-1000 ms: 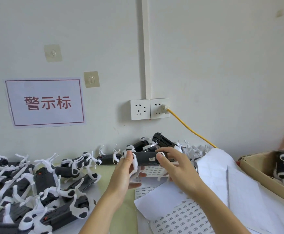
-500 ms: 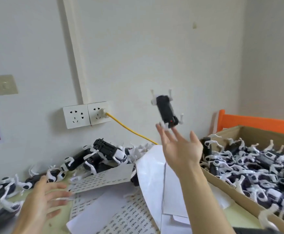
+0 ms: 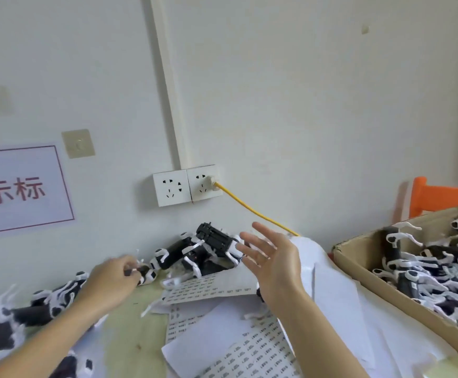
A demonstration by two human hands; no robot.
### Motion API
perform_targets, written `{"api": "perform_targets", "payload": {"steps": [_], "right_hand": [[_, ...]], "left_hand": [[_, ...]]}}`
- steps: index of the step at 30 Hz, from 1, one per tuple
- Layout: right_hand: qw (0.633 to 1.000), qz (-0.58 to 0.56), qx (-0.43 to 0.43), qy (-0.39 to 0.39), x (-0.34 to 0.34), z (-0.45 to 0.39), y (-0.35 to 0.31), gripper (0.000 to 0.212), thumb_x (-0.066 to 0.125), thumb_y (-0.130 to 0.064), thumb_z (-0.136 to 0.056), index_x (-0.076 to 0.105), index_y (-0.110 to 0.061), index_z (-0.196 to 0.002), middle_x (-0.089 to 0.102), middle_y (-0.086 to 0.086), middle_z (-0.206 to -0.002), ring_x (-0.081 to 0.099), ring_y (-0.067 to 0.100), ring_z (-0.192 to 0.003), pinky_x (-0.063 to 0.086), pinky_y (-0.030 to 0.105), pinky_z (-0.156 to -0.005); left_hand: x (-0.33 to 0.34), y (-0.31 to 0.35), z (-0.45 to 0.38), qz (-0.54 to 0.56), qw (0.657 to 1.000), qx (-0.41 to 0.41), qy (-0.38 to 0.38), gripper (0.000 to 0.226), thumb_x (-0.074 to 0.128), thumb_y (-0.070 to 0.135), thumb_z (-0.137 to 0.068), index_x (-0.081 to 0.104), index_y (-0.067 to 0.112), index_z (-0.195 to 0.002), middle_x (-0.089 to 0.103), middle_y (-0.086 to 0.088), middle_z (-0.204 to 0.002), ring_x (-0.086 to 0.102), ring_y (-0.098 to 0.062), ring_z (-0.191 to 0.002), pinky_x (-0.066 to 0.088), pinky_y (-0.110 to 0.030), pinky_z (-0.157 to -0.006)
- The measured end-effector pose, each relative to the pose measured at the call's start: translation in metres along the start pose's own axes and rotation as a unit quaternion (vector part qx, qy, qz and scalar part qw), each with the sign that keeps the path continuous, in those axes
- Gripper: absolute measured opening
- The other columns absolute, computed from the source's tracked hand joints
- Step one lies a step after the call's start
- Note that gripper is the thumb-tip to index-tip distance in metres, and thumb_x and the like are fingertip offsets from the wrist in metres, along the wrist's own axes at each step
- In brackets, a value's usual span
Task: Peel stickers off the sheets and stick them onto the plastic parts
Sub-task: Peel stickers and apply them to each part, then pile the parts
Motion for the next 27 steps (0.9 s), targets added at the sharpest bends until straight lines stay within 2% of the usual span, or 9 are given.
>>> {"api": "perform_targets", "payload": {"steps": [5, 8, 11, 13, 16, 19, 21, 23, 27], "right_hand": [[0.992, 0.118, -0.006, -0.034, 0.013, -0.002, 0.014, 0.030, 0.044, -0.024, -0.101, 0.072, -0.019, -0.110, 0.078, 0.009, -0.096, 0.072, 0.021, -0.079, 0.051, 0.030, -0.068], [0.987, 0.156, -0.012, -0.039, 0.017, -0.004, 0.018, 0.029, 0.045, -0.025, -0.101, 0.073, -0.022, -0.108, 0.078, 0.006, -0.092, 0.072, 0.019, -0.078, 0.050, 0.031, -0.068], [0.984, 0.174, -0.015, -0.047, 0.021, -0.005, 0.022, 0.030, 0.044, -0.025, -0.102, 0.073, -0.022, -0.108, 0.078, 0.003, -0.087, 0.071, 0.017, -0.074, 0.049, 0.031, -0.067], [0.981, 0.185, -0.015, -0.051, 0.022, -0.006, 0.025, 0.030, 0.043, -0.024, -0.102, 0.072, -0.022, -0.107, 0.078, 0.002, -0.085, 0.070, 0.015, -0.072, 0.049, 0.031, -0.066], [0.977, 0.203, -0.020, -0.057, 0.023, -0.006, 0.030, 0.031, 0.042, -0.023, -0.102, 0.072, -0.023, -0.106, 0.078, 0.002, -0.084, 0.069, 0.014, -0.069, 0.049, 0.031, -0.065], [0.975, 0.211, -0.024, -0.066, 0.024, -0.006, 0.033, 0.031, 0.042, -0.022, -0.102, 0.073, -0.024, -0.104, 0.078, 0.004, -0.085, 0.069, 0.013, -0.066, 0.049, 0.030, -0.063], [0.973, 0.216, -0.029, -0.073, 0.025, -0.007, 0.034, 0.032, 0.042, -0.022, -0.102, 0.073, -0.023, -0.104, 0.078, 0.004, -0.086, 0.069, 0.014, -0.066, 0.048, 0.030, -0.062], [0.970, 0.227, -0.032, -0.078, 0.026, -0.008, 0.036, 0.033, 0.041, -0.022, -0.102, 0.074, -0.024, -0.103, 0.078, 0.004, -0.087, 0.070, 0.015, -0.068, 0.048, 0.032, -0.065], [0.967, 0.238, -0.022, -0.090, 0.028, -0.009, 0.041, 0.033, 0.042, -0.022, -0.101, 0.075, -0.026, -0.100, 0.078, 0.004, -0.087, 0.070, 0.019, -0.072, 0.048, 0.033, -0.066]], "left_hand": [[-0.006, -0.082, -0.022, -0.247, 0.955, -0.100, -0.127, 0.072, 0.052, 0.061, -0.087, 0.022, 0.045, -0.152, 0.026, -0.001, -0.158, 0.028, -0.037, -0.141, 0.032, -0.047, -0.110], [0.001, -0.114, -0.023, -0.267, 0.933, -0.123, -0.205, 0.073, 0.054, 0.064, -0.083, 0.036, 0.033, -0.146, 0.040, -0.006, -0.149, 0.043, -0.034, -0.133, 0.037, -0.042, -0.109], [-0.002, -0.107, -0.031, -0.341, 0.917, -0.099, -0.182, 0.046, 0.052, 0.057, -0.079, 0.050, 0.030, -0.117, 0.049, 0.000, -0.134, 0.044, -0.028, -0.127, 0.038, -0.045, -0.104], [0.010, -0.086, -0.040, -0.354, 0.919, -0.047, -0.167, 0.074, 0.059, 0.050, -0.082, 0.029, 0.034, -0.147, 0.033, 0.002, -0.152, 0.032, -0.029, -0.139, 0.034, -0.049, -0.105], [0.046, -0.039, -0.046, -0.267, 0.944, 0.053, -0.187, 0.091, 0.064, 0.042, -0.090, 0.006, 0.029, -0.159, 0.008, 0.001, -0.166, 0.016, -0.030, -0.150, 0.027, -0.049, -0.117], [0.076, -0.017, -0.046, -0.240, 0.945, 0.084, -0.207, 0.056, 0.058, 0.021, -0.096, 0.035, 0.013, -0.147, 0.037, -0.011, -0.150, 0.041, -0.031, -0.136, 0.038, -0.037, -0.107], [0.074, -0.009, -0.045, -0.259, 0.948, 0.102, -0.153, 0.015, 0.052, 0.003, -0.094, 0.054, 0.010, -0.107, 0.053, -0.010, -0.119, 0.055, -0.030, -0.110, 0.041, -0.029, -0.082], [0.067, -0.011, -0.043, -0.261, 0.953, 0.097, -0.122, 0.018, 0.049, -0.007, -0.089, 0.051, 0.010, -0.090, 0.046, -0.007, -0.101, 0.058, -0.030, -0.096, 0.040, -0.034, -0.073], [0.032, -0.021, -0.050, -0.210, 0.975, 0.058, -0.043, 0.030, 0.048, -0.014, -0.083, 0.062, 0.008, -0.099, 0.052, -0.013, -0.108, 0.059, -0.031, -0.094, 0.046, -0.034, -0.077]]}}
Point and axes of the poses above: each hand's wrist, its own z-axis away from the middle knuckle, its own x-axis out of the palm, y = z × x, the point moved 10 cm from there along -z, towards the middle knuckle
